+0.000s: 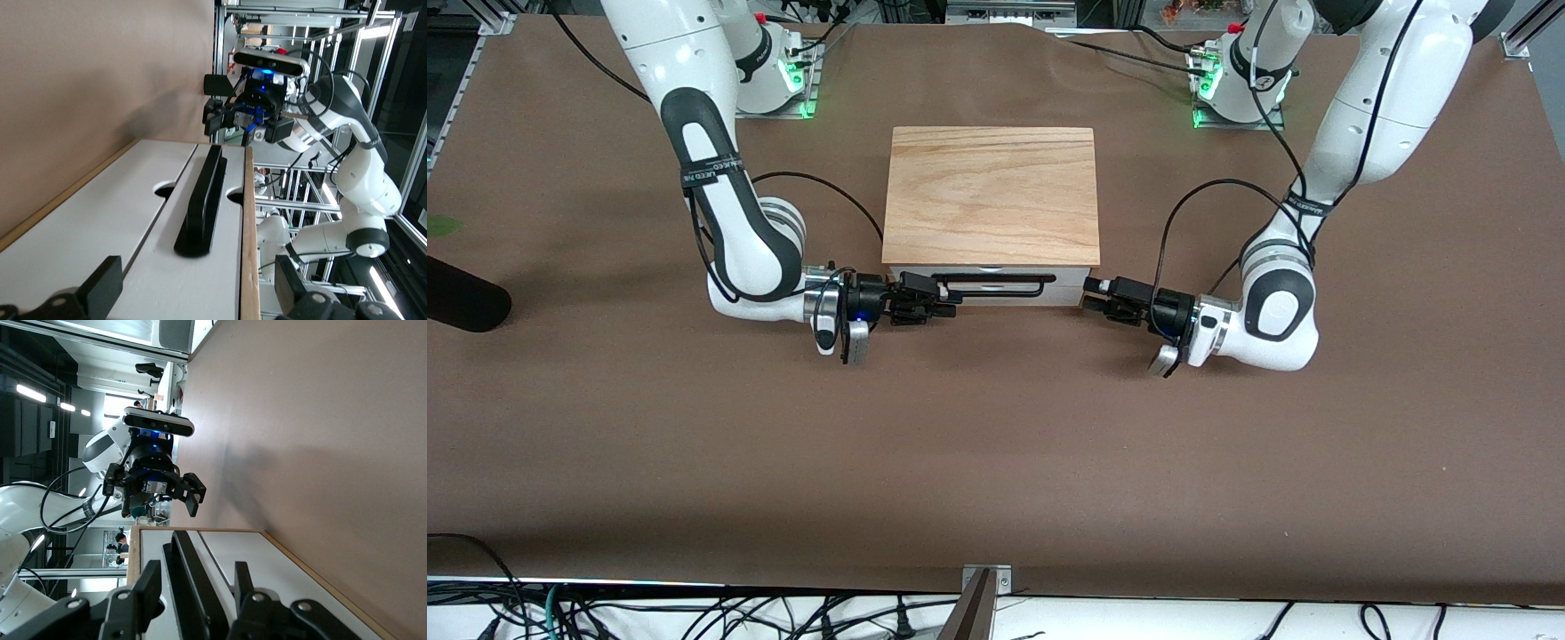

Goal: Pull top drawer with both arms simultaneously
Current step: 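Close the left gripper and the right gripper on the black handle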

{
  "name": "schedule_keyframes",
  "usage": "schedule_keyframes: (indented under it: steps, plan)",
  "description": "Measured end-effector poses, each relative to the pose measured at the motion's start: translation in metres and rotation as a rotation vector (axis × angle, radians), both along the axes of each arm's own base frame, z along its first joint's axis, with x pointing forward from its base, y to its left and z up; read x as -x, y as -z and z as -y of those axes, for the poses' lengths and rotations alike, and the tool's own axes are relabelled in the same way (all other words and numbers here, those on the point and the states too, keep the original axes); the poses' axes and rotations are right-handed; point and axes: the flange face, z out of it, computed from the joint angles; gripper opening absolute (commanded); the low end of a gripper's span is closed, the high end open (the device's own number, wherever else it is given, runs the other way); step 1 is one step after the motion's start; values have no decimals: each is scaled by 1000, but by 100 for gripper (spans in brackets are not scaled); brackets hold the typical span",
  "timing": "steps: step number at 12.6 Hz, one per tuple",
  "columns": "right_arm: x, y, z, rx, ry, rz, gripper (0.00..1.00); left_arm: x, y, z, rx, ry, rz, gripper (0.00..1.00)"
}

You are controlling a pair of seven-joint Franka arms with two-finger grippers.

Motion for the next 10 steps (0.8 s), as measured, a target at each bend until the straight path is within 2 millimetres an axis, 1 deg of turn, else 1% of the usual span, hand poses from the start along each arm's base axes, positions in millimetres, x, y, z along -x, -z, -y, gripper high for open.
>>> schedule_keyframes:
  steps: [2,3,4,5,7,8,9,10]
  plan:
    - [6,7,1,-8,-14,-14,37,1,3,16,-6,-23,0,100]
    - [10,9,1,-23,-27,-20,27,2,4,25,-7,-36,-1,100]
    - [10,10,2,-31,-31,-24,24,4,5,34,-9,-48,-3,100]
    - [10,10,4,-34,-30,-25,18,6,6,42,-11,-53,-3,99]
    - [10,14,6,-35,-25,-30,5,9,6,53,-9,-52,-7,92]
    - [10,15,7,-37,-24,-28,2,11,7,56,-8,-49,-9,90]
    - [10,16,7,-44,-24,-26,0,11,8,57,-10,-49,-9,82]
    - [10,17,7,-48,-24,-25,0,11,9,57,-12,-50,-9,78]
